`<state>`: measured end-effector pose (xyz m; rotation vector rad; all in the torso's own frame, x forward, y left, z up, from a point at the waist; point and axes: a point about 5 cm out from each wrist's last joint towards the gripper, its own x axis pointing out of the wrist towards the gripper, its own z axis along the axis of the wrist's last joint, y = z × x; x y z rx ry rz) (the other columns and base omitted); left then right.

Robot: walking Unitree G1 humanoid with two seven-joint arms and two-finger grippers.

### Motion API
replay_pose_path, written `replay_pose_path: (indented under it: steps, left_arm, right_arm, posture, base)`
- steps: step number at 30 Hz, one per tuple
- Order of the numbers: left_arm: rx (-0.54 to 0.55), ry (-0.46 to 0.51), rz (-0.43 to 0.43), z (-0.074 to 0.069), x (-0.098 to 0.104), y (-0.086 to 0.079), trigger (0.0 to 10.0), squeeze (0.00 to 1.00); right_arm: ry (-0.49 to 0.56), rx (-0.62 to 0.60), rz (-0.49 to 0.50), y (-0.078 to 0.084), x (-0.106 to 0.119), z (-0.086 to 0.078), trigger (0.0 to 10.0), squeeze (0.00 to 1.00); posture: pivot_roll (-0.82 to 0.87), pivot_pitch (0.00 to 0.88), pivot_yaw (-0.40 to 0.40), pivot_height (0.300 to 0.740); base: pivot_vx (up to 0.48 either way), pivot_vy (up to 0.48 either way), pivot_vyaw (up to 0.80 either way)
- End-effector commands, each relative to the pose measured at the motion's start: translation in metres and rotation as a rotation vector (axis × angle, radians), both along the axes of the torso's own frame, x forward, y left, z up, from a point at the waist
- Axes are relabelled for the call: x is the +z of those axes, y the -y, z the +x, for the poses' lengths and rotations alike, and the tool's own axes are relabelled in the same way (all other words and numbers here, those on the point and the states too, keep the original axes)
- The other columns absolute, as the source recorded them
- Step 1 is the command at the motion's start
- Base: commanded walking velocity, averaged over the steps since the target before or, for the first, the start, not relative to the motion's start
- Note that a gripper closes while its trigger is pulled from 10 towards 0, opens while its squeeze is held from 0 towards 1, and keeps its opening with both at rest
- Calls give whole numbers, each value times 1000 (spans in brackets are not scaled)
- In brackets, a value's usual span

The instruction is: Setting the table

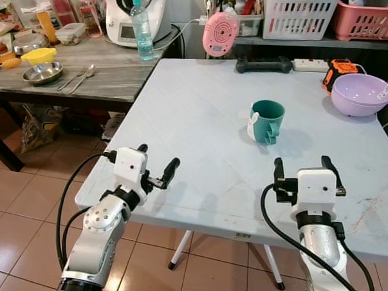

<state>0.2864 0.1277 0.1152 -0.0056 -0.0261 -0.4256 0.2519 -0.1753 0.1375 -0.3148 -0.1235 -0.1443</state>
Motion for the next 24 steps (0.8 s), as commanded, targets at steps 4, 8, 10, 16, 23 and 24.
replay_pose_path:
  steps: [4, 8, 10, 16, 23, 24]
  left_arm:
    - [-3, -4, 17, 1, -1, -2, 10000, 0]
    - [-12, -9, 19, 1, -2, 0, 10000, 0]
    - [-17, -10, 21, 1, -3, 0, 10000, 0]
    - [-22, -13, 22, 1, -3, 1, 10000, 0]
    - [-26, -17, 23, 0, -4, 2, 10000, 0]
    - [-26, -17, 25, 0, -4, 2, 10000, 0]
  right_arm:
    - [21, 0, -4, 0, 5, 2, 10000, 0]
    - [22, -5, -5, 0, 5, 2, 10000, 0]
    - [21, -7, -5, 1, 5, 1, 10000, 0]
    - [20, -9, -9, 1, 5, 1, 10000, 0]
    - [18, -12, -16, 2, 4, 2, 10000, 0]
    - [17, -12, -17, 2, 4, 2, 10000, 0]
  posture:
    - [-132, 21, 96, 740]
    - [-135, 21, 97, 740]
    - [-135, 21, 97, 740]
    - [-137, 21, 93, 740]
    - [-137, 18, 91, 740]
    - [-137, 18, 90, 740]
  base:
    - [284, 0, 0]
    - [292, 0, 0]
    - [304, 0, 0]
    - [308, 0, 0]
    - [308, 0, 0]
    - [307, 0, 0]
